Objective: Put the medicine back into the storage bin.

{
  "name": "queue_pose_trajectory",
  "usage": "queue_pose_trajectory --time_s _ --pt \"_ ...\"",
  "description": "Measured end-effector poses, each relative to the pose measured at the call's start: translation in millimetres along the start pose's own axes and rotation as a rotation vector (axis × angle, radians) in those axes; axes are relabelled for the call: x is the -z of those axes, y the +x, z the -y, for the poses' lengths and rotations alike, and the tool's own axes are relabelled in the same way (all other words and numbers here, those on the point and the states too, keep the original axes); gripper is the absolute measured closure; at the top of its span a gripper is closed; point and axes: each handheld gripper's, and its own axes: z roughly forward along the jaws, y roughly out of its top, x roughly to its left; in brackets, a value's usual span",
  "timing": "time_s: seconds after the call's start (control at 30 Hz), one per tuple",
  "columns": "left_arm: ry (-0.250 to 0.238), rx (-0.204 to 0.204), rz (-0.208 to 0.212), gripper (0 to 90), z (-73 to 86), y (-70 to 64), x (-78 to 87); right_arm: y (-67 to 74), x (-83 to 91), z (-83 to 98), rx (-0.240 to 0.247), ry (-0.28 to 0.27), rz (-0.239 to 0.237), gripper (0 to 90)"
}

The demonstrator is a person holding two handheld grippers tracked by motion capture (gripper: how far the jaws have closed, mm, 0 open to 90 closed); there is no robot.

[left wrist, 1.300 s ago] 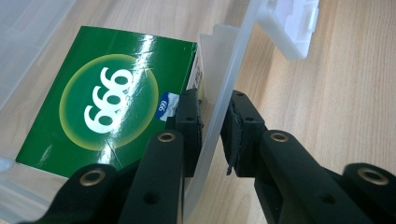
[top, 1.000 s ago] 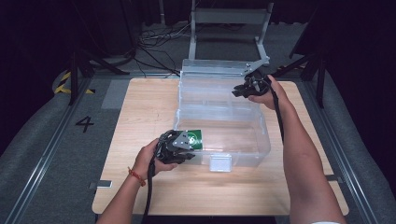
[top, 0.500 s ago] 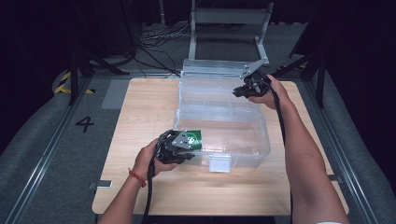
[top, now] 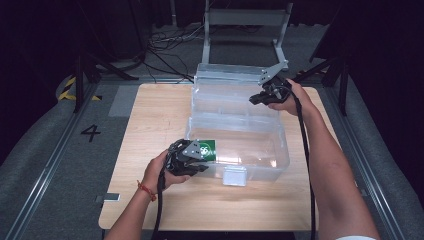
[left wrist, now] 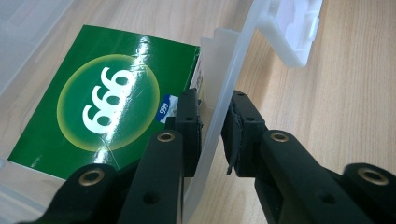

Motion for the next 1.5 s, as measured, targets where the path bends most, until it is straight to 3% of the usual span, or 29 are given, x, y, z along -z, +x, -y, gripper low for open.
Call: queue_pose_trajectory --time_s 0.63,0.87,1.5 --pt "-0.021 0.019 0.017 76.0 1.7 -2.2 -2.9 21.3 20.0 -3.9 0.036 -0.037 -0.022 88.9" --pt "-0.011 0.019 0.018 75.6 1.7 -3.4 -2.1 36.4 30.1 -1.1 0.048 -0.074 -0.013 89.2" --pt "0.033 0.0 0.011 73.6 -1.5 -12.2 -4.9 66.1 42.2 -1.7 0.073 -0.077 0.017 89.6"
